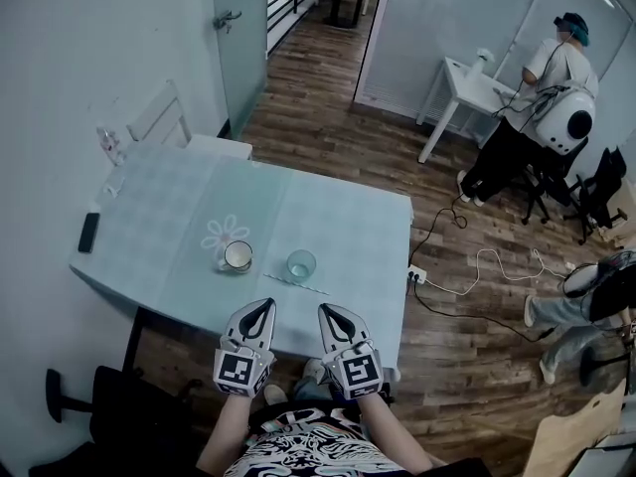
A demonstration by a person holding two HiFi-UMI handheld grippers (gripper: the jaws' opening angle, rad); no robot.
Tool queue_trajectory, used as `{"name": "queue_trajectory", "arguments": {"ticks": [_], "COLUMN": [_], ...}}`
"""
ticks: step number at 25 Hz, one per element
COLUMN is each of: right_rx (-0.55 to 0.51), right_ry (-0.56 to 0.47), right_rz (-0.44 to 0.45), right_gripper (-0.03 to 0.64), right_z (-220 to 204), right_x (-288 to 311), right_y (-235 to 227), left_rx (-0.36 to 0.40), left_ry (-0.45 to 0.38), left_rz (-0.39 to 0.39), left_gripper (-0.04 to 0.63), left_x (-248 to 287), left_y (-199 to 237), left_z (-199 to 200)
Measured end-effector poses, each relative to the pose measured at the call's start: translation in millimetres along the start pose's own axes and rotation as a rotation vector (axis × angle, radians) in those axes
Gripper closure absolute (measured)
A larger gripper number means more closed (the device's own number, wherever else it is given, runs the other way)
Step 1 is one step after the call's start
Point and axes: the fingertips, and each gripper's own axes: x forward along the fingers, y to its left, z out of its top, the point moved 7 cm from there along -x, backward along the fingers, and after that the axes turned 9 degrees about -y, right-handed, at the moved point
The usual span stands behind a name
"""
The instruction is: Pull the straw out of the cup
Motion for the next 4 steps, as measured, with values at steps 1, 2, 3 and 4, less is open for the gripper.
{"name": "queue_trajectory", "arguments": {"ticks": [1,2,3,4], "right_rx": [-0.002,-0.005,-0.007,-0.01], "right_ry": [0.002,0.002,0.001,0.0], "right_rz": [-0.001,0.001,0.004,0.008], "right_gripper": [0.597,0.597,0.597,0.597], "right_z": [-1.4,-2.1,-2.3,-2.3], "right_x": [0.1,0.8,2.0,3.4], "right_y": [-0.3,-0.4,-0.5,-0.6], "left_rx": [0.0,0.0,-0.001,-0.002], "left_ry": [0.005,0.009,0.012,0.014], "left_rz": [0.007,0.012,0.016,0.021], "left_gripper": [0.574,0.574,0.574,0.574], "left_x": [-0.1,0.2,0.9,1.8], "left_y": [1.5,3.1,4.8,6.4], "left_z": [-2.0,-3.7,-5.0,-6.3]}}
